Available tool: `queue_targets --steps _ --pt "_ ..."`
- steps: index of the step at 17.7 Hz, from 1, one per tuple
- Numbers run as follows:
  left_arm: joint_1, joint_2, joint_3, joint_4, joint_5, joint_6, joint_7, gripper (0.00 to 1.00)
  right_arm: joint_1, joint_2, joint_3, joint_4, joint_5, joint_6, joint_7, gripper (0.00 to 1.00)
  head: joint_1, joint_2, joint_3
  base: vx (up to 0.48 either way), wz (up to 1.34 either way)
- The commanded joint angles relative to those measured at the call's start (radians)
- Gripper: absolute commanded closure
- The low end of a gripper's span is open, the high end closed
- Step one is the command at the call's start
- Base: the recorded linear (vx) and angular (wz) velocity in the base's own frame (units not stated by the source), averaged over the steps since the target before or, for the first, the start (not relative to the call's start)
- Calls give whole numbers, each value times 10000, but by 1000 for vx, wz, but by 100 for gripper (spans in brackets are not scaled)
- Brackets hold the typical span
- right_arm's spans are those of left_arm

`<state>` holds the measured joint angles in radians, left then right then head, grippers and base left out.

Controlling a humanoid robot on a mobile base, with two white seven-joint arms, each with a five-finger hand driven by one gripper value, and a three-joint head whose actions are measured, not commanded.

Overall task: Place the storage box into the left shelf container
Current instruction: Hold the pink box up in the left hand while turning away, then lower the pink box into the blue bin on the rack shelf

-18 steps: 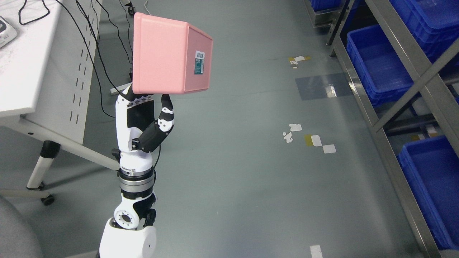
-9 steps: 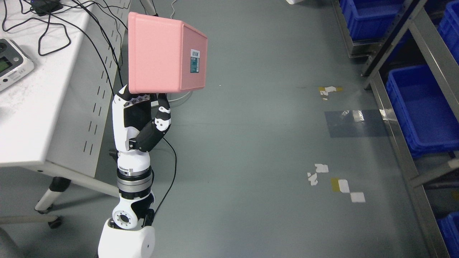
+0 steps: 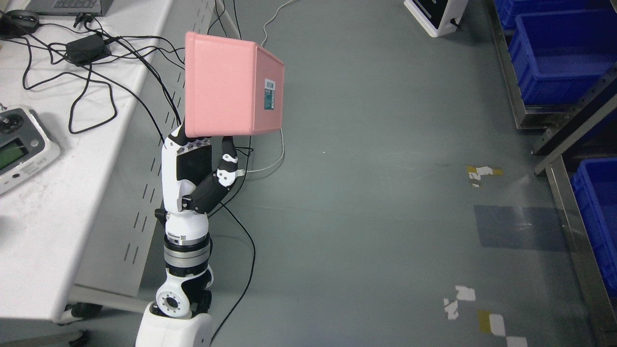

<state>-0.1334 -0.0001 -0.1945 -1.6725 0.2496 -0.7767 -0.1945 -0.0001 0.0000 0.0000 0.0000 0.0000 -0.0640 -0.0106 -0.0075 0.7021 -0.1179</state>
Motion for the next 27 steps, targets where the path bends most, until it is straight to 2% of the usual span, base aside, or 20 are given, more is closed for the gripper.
queue_targets --steps 1,19,24,27 --pt "383 175 -141 -11 5 -87 -64 96 -60 -175 -30 -174 -15 -4 -32 0 0 0 0 400 126" --pt "950 175 -371 5 5 -87 -202 96 -60 -175 -30 -174 -15 -4 -17 0 0 0 0 345 -37" --pt "1042 175 -601 96 -11 -87 -233 96 -60 -175 -30 -174 -15 -4 -17 0 0 0 0 330 -942" --pt "1609 175 -1045 984 -11 -87 -922 96 -75 -175 -30 -174 -15 -4 -32 0 0 0 0 271 -1370"
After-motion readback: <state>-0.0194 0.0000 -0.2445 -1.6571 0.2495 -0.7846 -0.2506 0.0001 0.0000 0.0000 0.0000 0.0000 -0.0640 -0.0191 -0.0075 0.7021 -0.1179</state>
